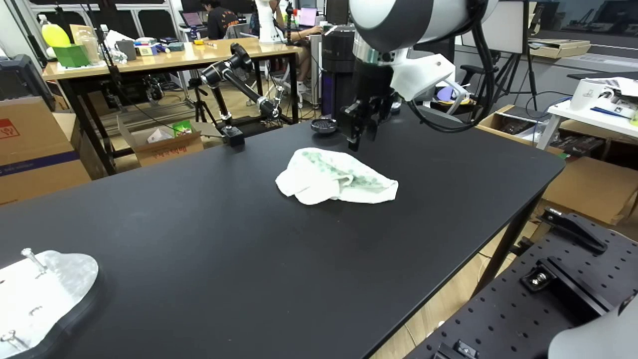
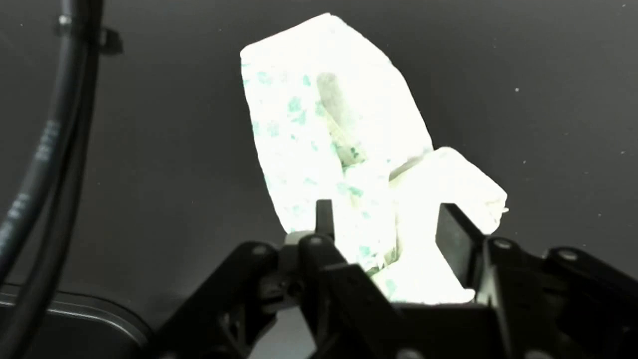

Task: Put the towel on the table

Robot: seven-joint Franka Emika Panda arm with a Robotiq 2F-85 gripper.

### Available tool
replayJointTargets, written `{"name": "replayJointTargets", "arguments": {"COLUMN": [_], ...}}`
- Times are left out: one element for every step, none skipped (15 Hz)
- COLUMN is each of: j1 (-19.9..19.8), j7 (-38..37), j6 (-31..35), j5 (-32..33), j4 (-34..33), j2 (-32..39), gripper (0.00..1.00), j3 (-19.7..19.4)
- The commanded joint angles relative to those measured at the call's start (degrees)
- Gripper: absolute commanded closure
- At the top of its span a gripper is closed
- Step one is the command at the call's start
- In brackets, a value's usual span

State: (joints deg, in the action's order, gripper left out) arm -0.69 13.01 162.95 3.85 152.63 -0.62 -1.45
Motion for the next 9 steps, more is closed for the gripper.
{"name": "replayJointTargets", "arguments": {"j1": [0.41,0.44,0.44,0.48,0.43,0.42,0.3,0.17,-0.18], "j7": [-2.22,-2.41,-2.67,-2.79,-3.08,-3.13,-3.48,-3.9,-4.86], "j6": [-5.68,-7.52,-9.18,-10.71,-12.18,-13.39,-14.45,-15.3,-16.48], "j5": [-1.14,-1.1,-0.95,-1.08,-0.89,-0.92,-0.73,-0.55,0.26], "j4": [0.93,1.14,1.26,1.43,1.7,1.91,2.05,2.19,2.04], "j2": [-4.13,-5.11,-5.92,-6.82,-7.83,-8.71,-9.43,-10.07,-10.35], "gripper": [0.12,0.05,0.01,0.0,0.0,0.0,0.0,0.0,0.0], "j3": [0.76,0.87,0.95,1.02,1.07,1.06,1.02,0.96,0.97]}}
